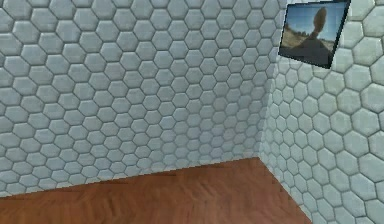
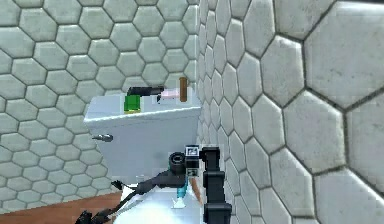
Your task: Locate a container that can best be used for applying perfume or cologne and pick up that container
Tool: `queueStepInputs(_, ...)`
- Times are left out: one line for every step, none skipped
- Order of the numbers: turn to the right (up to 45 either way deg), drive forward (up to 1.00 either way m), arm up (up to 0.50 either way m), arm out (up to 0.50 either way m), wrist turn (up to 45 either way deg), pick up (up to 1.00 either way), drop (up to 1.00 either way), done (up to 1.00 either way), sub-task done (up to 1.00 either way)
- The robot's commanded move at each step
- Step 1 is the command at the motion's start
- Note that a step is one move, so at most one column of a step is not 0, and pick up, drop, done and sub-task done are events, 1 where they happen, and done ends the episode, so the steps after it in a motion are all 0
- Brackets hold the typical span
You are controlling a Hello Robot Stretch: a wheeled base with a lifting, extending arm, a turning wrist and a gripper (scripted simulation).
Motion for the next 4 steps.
queueStepInputs(0.0, 0.00, 0.00, 0.00, 45.0, 0.00, 0.00, 0.00, 0.00)
queueStepInputs(0.0, 0.00, 0.00, 0.00, 24.0, 0.00, 0.00, 0.00, 0.00)
queueStepInputs(0.0, 0.00, -0.30, 0.00, 0.0, 0.00, 0.00, 0.00, 0.00)
queueStepInputs(0.0, 0.00, 0.00, 0.00, 0.0, 1.00, 0.00, 0.00, 0.00)
